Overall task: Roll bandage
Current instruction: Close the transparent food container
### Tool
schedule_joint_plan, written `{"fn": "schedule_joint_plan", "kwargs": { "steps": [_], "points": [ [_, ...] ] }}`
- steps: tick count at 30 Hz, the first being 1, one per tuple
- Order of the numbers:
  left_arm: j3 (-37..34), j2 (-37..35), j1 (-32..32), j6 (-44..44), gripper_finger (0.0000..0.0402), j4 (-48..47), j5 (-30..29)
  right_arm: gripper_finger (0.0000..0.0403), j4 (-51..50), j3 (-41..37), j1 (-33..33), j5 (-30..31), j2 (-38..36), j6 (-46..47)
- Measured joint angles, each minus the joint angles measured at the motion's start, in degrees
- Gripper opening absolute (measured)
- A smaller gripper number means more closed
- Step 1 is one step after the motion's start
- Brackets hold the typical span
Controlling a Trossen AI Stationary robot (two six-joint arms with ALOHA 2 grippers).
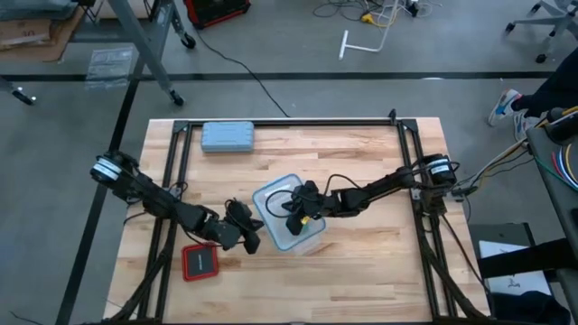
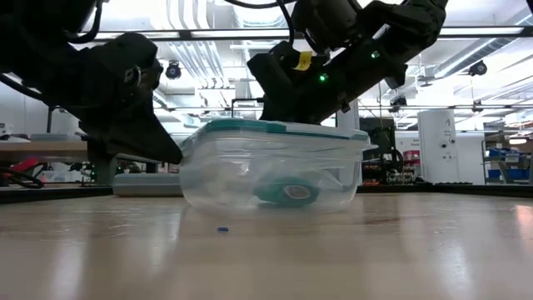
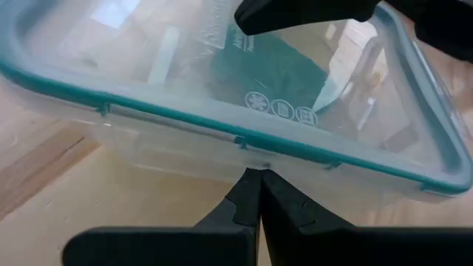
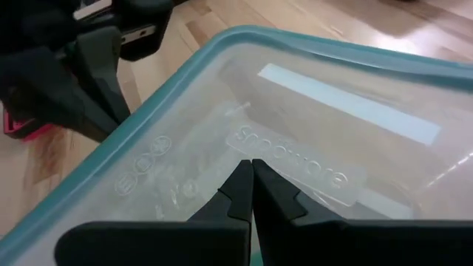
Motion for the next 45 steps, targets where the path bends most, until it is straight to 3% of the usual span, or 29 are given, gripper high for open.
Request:
{"fn": "schedule_joint_plan", "kwargs": {
  "steps": [6,11,19,24,30,33,41,45],
  "points": [
    [2.05,3.48,-0.06,1.28,0.0,0.24,-5.6,0.0,-1.35,0.0,-0.04,0.36,-0.15,3.28],
    [2.4,3.53,-0.06,1.22,0.0,-0.24,-6.15,0.0,-1.44,-0.11,-0.04,0.66,-0.17,3.75],
    [4.18,-7.45,-3.27,-3.11,0.0,-15.53,-2.5,0.0,-2.69,-0.45,0.42,-1.24,-5.05,2.13],
    [3.85,-12.39,-3.64,-2.26,0.0,-17.72,-3.75,0.0,-6.45,-0.74,0.34,-0.86,-10.68,-2.44],
    [3.89,-16.27,-1.15,6.67,0.0,-18.95,-14.45,0.0,-14.37,-0.54,1.17,-0.63,-18.19,-3.38],
    [4.32,-16.43,2.94,12.9,0.0,-19.54,-14.31,0.0,-17.19,-0.52,3.4,-6.92,-21.44,-3.63],
    [8.79,-15.82,19.06,31.99,0.0,-17.19,-1.05,0.0,-29.14,-1.23,14.03,-8.15,-24.74,0.01],
    [11.67,-14.55,29.67,37.06,0.0,-16.76,16.04,0.0,-33.0,-1.76,17.78,-8.09,-24.39,5.79]
  ]
}}
